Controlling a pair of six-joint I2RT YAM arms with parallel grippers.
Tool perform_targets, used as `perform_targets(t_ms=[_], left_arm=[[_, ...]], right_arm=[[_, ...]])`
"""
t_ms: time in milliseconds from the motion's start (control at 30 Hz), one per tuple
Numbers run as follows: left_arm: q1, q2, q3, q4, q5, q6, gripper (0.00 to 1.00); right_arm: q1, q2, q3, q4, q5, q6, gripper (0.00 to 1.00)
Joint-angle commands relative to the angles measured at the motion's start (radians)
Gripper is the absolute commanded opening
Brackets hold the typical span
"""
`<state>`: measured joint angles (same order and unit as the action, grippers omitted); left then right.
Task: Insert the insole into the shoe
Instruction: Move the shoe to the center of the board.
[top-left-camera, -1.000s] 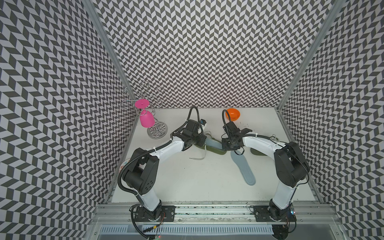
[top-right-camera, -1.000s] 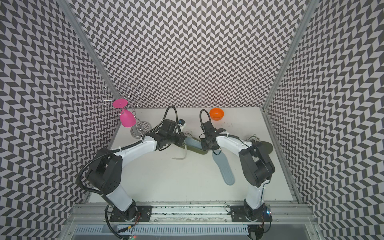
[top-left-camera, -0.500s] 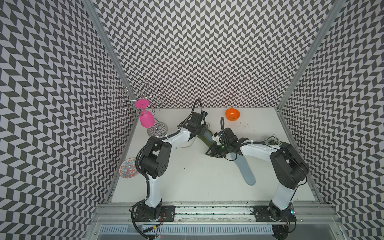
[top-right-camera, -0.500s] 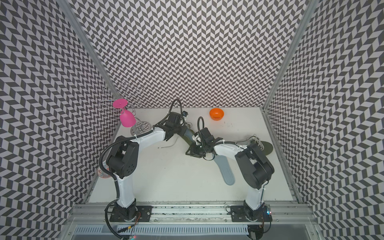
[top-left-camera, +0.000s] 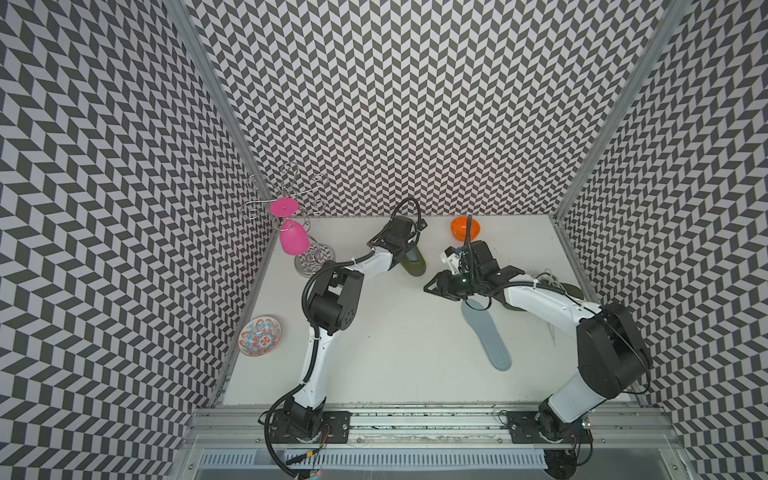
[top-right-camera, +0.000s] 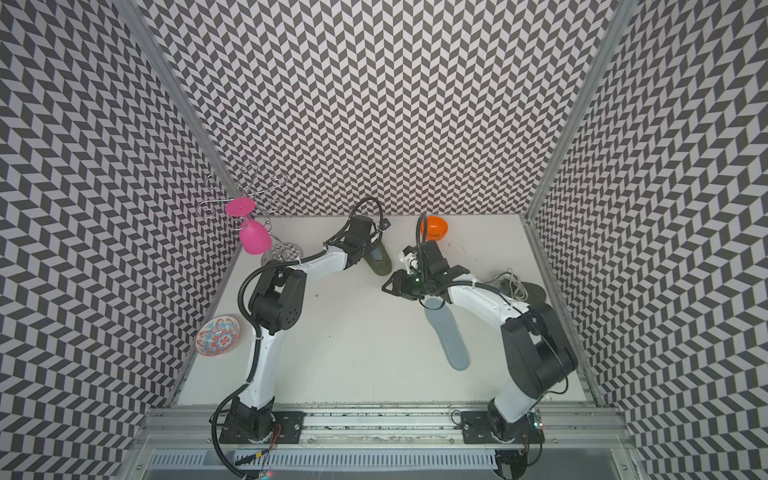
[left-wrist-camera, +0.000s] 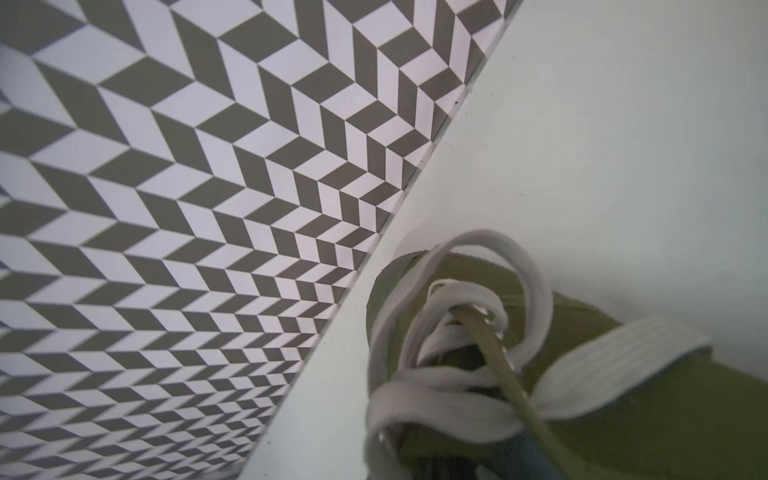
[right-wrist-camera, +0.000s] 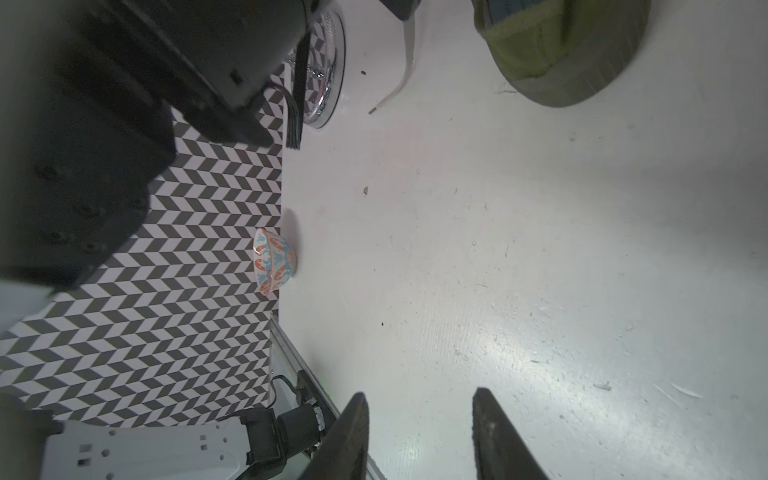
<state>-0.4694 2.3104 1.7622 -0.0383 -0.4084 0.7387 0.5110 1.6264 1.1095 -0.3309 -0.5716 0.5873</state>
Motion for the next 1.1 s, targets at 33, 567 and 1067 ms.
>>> perform_targets(t_ms=[33,567,1067], left_arm=[[0.018,-0.008,0.071,-0.020,0.047,0.047,0.36],[0.024,-0.401,-0.030,-0.190,0.516,-0.562,0.76],[-0.189,-0.637,-0.392,-0.243,0.499,-1.014,0.68]], right_arm=[[-0.002,-0.049,-0.003,-0.032,0.032,-0.045,0.43],[-0.184,-0.094,0.029,-0.106,0.213,-0.098,0.48],[-0.465,-0.186,-0.062,-0.228,0.601,-0.059,0.54]])
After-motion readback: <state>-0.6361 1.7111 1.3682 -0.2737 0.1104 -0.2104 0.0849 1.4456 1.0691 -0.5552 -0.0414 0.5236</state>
